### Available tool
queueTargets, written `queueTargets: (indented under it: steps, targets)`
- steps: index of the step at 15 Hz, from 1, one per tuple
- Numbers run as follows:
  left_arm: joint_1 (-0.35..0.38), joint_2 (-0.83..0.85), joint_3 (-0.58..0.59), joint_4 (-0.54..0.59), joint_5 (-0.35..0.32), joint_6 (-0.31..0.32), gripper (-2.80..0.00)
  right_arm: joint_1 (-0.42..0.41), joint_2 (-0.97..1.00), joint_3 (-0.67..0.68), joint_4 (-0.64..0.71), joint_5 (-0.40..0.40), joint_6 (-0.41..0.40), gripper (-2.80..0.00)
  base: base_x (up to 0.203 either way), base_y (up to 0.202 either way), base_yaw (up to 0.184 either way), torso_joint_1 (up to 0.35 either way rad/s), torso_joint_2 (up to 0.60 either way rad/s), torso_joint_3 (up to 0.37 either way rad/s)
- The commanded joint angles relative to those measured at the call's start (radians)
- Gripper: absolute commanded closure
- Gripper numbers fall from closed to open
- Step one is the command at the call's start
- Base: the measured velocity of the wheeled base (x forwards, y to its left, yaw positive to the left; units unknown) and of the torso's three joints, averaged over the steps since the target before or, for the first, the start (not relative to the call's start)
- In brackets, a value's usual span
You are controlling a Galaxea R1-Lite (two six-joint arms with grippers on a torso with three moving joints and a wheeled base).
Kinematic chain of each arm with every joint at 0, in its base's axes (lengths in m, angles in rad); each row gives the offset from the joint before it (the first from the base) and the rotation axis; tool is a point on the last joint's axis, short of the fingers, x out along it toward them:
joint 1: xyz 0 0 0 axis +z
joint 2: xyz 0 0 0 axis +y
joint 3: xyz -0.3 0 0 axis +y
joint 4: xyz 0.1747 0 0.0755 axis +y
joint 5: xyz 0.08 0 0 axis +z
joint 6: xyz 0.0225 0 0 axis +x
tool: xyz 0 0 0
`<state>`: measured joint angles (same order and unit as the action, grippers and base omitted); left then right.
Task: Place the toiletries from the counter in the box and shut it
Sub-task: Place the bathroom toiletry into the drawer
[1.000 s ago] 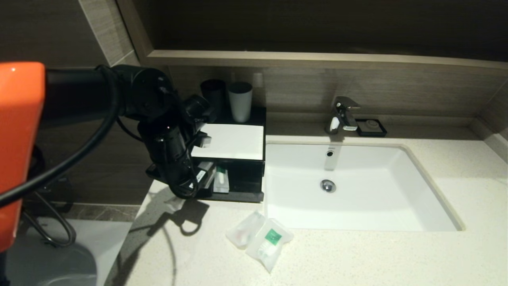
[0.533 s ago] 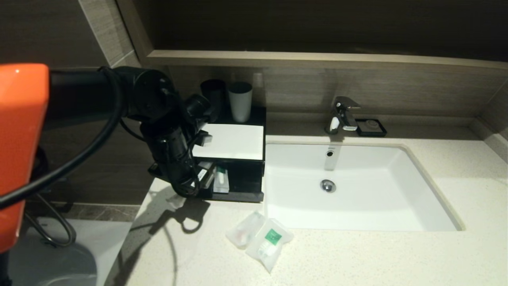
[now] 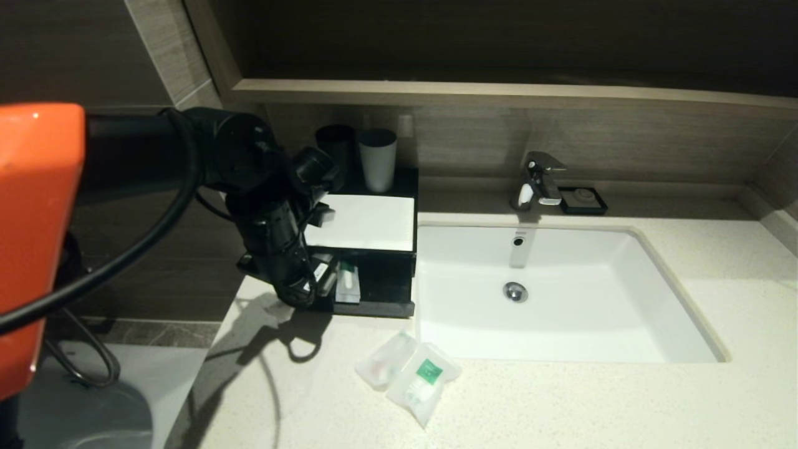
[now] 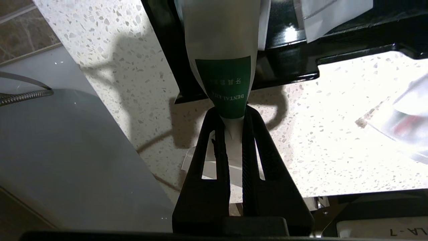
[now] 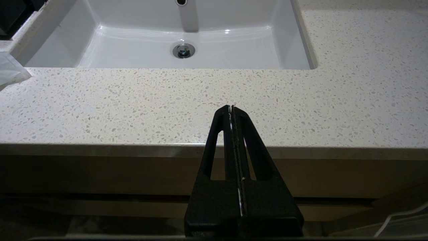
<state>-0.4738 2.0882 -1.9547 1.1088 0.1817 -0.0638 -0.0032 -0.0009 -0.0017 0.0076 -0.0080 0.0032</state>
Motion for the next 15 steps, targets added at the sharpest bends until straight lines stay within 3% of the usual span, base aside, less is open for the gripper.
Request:
queueTargets:
  steps: [1,15]
  targets:
    - [0.000,0.009,0.000,-0.004,0.001,-0.001,0.00,0.000,0.001,0.000,0.000,0.000,0.000,0.00,0.000,0.000,0.000,0.000,0.00,0.000]
    - [0.001,0.026,0.000,-0.048,-0.002,-0.004,0.00,0.000,0.001,0.000,0.000,0.000,0.000,0.00,0.000,0.000,0.000,0.000,0.00,0.000]
